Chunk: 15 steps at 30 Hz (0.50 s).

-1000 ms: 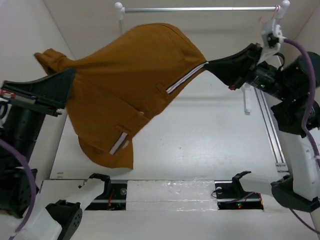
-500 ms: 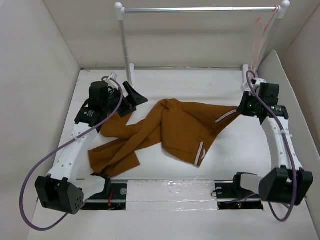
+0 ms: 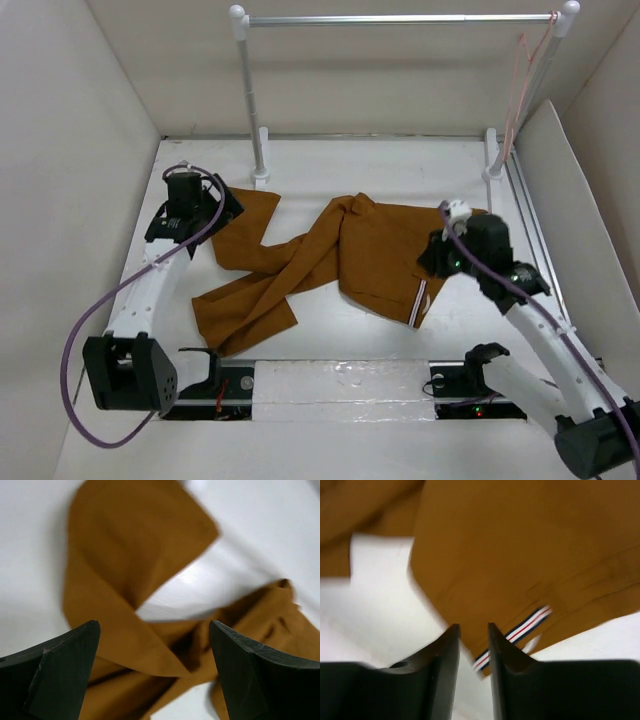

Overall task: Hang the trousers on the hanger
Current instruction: Flatten out the trousers at the center of the board.

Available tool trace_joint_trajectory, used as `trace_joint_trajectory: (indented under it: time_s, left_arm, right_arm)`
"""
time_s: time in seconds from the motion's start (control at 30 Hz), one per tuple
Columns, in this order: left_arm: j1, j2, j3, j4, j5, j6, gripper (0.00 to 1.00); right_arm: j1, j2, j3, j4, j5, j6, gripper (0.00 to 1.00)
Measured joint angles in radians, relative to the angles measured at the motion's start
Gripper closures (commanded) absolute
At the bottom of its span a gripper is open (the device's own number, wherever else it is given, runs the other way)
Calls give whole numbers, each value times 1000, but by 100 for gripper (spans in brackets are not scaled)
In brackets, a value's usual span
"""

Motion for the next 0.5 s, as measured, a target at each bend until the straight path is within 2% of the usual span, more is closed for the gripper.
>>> trace_joint_trajectory:
  time_s: [0.03, 0.07, 0.1, 0.2, 0.33, 0.43, 0.5]
  left_arm:
    - [21, 21, -16, 0, -18, 3, 13]
    - [31, 32, -26, 0, -23, 5, 11]
    - [55, 57, -51, -7, -36, 9, 9]
    - [88, 81, -119, -7, -47, 26, 7]
    - [98, 113, -193, 12, -14, 46, 6]
    - [98, 175, -211, 59, 39, 47, 7]
    - [98, 216, -213, 98, 71, 44, 9]
  right_arm:
    - [66, -33, -63, -18, -5, 14, 47]
    - [126, -56, -113, -43, -13, 29, 22]
    - [153, -63, -135, -87, -28, 38, 19]
    - [314, -39, -184, -106, 3, 47, 13]
    - [539, 135, -166, -81, 20, 25, 12]
    - [586, 326, -116, -56, 59, -2, 15]
    - [586, 447, -76, -31, 100, -21, 20]
